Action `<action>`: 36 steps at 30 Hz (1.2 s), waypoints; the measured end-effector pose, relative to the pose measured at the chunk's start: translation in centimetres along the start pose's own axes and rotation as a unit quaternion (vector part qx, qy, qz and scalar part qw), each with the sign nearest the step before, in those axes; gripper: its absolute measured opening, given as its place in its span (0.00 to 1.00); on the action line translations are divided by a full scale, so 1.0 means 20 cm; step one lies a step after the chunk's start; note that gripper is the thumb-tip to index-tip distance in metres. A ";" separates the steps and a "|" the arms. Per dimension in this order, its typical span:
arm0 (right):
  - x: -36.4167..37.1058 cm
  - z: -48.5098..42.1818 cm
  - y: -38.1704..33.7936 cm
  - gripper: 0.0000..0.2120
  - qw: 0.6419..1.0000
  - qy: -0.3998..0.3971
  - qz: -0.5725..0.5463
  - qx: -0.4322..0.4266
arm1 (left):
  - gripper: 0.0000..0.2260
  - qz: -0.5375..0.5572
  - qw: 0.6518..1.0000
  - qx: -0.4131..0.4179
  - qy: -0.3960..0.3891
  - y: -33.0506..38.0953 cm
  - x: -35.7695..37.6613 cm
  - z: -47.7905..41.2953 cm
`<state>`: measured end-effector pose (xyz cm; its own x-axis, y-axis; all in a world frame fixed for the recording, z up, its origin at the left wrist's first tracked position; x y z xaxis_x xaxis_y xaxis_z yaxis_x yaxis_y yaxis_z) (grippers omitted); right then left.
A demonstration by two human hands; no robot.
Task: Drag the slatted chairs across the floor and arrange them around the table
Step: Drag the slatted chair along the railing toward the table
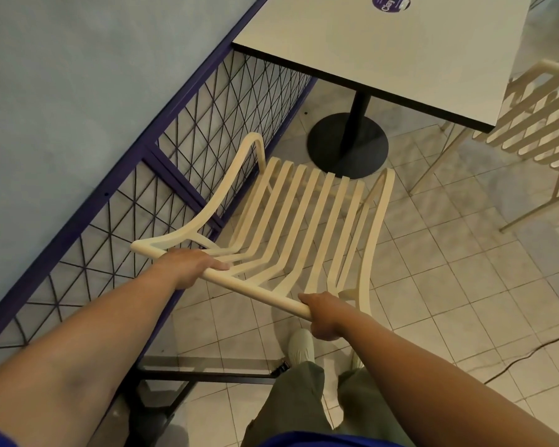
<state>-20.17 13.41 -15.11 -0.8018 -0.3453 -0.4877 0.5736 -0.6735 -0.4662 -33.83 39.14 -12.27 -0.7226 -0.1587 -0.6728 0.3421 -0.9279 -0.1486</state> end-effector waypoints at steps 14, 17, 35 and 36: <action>0.00 -0.02 0.01 0.25 1.000 0.001 0.011 -0.008 | 0.39 -0.008 1.000 -0.009 -0.014 -0.01 0.01 0.00; -0.02 -0.01 0.03 0.24 1.000 -0.012 0.000 -0.010 | 0.34 0.018 0.999 -0.006 -0.034 0.00 -0.02 0.00; -0.28 0.17 0.10 0.35 0.999 0.009 -0.026 -0.027 | 0.30 0.246 0.968 0.035 -0.032 0.41 -0.25 0.12; -0.29 0.19 0.13 0.34 0.999 0.015 -0.032 -0.025 | 0.29 0.242 0.969 0.036 -0.031 0.45 -0.27 0.11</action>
<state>-14.78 11.15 -10.65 -0.8320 -0.2822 -0.4777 0.5299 -0.6594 -0.5333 -28.16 30.86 -8.27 -0.5223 -0.5995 -0.6065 0.6093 -0.7599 0.2265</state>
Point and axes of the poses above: each hand's wrist, its own z-axis away from the middle knuckle, its own x-axis out of the palm, y = z × x, the point moved 5 cm from there along -z, towards the middle knuckle, and after that the axes turned 6 degrees about -z, right-handed, at the moved point
